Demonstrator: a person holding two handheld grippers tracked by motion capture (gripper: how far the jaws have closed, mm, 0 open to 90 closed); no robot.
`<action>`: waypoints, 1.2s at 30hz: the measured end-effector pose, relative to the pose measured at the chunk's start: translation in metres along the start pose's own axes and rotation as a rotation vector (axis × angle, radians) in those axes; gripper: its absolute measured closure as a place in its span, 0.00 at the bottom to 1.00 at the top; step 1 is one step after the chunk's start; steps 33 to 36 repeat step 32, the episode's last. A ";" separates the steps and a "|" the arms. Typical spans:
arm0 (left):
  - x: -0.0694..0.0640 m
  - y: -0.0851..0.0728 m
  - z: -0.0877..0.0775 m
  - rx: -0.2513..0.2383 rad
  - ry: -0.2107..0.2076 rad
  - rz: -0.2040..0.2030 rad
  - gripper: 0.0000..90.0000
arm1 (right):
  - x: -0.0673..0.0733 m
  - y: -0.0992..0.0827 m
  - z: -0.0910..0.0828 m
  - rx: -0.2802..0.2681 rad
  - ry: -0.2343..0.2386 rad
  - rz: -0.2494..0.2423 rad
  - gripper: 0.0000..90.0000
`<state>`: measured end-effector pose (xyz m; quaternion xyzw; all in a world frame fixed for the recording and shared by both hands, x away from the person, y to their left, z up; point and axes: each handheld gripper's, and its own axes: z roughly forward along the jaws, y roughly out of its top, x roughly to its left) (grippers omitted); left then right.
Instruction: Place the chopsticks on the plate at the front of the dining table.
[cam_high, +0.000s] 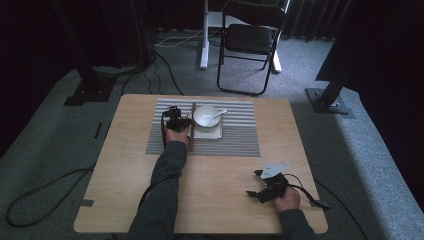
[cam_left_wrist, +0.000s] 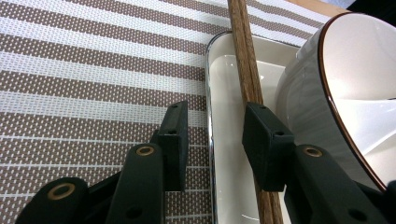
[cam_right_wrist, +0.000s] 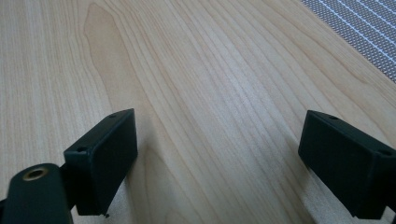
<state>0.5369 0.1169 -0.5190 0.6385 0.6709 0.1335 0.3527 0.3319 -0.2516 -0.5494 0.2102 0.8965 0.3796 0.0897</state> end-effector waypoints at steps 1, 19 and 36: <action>0.000 0.000 0.000 -0.001 0.000 0.000 0.68 | 0.000 0.000 0.000 0.000 0.000 0.000 0.12; 0.005 0.003 -0.007 -0.009 -0.003 -0.008 0.67 | 0.000 0.000 0.000 0.000 0.000 0.000 0.12; 0.029 0.003 -0.024 -0.024 -0.003 -0.032 0.65 | 0.000 0.000 0.000 0.000 0.000 0.000 0.12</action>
